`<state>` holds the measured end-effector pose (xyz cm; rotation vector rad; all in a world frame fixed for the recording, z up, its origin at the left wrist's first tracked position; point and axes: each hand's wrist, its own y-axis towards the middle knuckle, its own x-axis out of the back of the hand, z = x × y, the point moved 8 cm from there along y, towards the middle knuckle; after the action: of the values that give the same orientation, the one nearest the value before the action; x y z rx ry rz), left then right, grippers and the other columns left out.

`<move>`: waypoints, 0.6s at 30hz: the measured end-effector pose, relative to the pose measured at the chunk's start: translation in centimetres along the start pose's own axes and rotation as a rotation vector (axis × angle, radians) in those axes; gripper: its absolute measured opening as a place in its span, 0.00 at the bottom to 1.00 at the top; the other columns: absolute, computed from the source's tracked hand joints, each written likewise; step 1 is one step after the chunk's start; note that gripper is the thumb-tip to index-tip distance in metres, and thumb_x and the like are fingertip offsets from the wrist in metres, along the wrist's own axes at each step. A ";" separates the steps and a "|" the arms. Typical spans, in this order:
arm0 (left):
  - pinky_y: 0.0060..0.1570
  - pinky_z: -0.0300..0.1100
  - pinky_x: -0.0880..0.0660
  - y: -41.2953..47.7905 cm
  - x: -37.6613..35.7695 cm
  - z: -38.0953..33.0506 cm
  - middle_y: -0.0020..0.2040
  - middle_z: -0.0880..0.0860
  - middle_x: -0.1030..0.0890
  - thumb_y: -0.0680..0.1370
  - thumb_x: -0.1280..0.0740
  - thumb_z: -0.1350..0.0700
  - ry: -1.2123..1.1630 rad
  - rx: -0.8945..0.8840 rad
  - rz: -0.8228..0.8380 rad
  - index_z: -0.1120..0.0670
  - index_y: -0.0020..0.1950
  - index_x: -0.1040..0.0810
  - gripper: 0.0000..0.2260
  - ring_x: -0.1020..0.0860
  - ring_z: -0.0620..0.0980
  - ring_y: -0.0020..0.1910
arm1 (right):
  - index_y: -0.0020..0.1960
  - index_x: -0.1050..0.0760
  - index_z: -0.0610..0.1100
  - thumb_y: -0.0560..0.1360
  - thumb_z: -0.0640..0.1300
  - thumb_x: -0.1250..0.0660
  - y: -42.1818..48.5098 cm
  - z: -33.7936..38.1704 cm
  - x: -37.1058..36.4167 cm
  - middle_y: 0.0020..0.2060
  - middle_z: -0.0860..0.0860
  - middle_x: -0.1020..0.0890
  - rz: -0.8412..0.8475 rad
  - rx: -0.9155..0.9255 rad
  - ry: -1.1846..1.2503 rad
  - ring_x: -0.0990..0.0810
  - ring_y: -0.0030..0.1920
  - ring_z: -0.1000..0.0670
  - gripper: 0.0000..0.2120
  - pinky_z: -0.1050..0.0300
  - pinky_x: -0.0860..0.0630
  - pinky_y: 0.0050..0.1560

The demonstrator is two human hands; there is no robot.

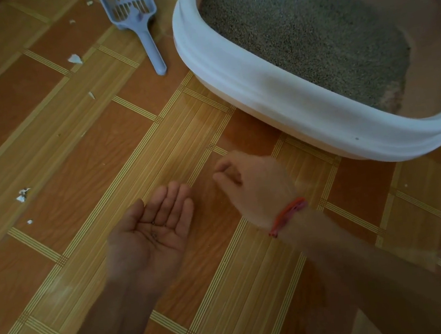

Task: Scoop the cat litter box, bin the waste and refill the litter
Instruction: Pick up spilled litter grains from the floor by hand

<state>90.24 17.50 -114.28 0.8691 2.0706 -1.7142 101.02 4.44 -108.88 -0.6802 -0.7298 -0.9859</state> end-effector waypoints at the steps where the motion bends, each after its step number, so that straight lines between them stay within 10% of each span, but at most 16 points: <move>1: 0.52 0.55 0.21 0.0 0.0 0.0 0.54 0.59 0.15 0.83 0.45 0.54 0.000 -0.002 0.000 0.64 0.45 0.15 0.22 0.16 0.57 0.53 | 0.52 0.23 0.52 0.80 0.51 0.38 0.5 -1.0 0.0 0.36 0.59 0.22 0.013 -0.030 -0.021 0.22 0.41 0.56 0.06 0.55 0.21 0.45; 18: 0.51 0.54 0.20 0.0 -0.1 -0.1 0.54 0.59 0.15 0.83 0.45 0.54 0.005 -0.006 -0.012 0.63 0.51 0.17 0.19 0.16 0.57 0.53 | 0.46 0.22 0.53 0.79 0.50 0.37 3.0 -1.7 -1.4 0.36 0.57 0.19 0.030 -0.037 -0.137 0.20 0.39 0.53 0.07 0.55 0.22 0.40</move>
<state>90.35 17.59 -114.19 0.8613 2.0870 -1.7127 103.62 4.97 -111.49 -0.7942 -0.8205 -0.9338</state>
